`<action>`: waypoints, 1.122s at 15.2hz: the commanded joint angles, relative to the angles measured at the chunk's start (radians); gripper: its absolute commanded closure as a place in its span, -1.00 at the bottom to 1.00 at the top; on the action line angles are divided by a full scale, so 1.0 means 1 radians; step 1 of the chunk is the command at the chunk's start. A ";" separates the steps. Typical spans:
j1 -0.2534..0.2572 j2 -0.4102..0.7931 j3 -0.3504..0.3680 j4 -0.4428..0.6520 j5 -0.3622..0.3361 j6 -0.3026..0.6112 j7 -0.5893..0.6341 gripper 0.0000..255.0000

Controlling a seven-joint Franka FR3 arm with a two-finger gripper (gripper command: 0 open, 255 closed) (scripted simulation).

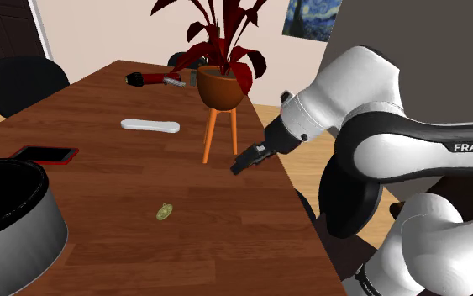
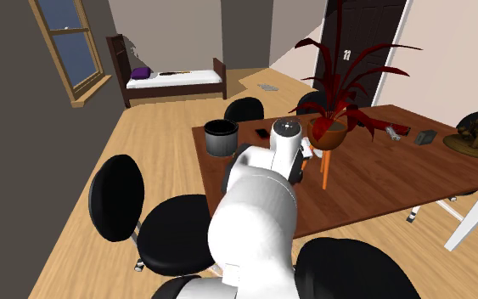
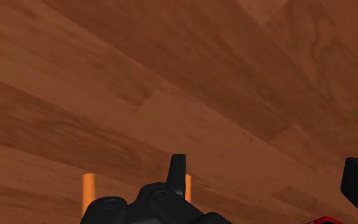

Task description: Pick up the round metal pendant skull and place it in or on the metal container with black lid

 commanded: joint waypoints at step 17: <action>-0.460 0.386 0.763 0.104 -0.161 0.687 0.340 -1.00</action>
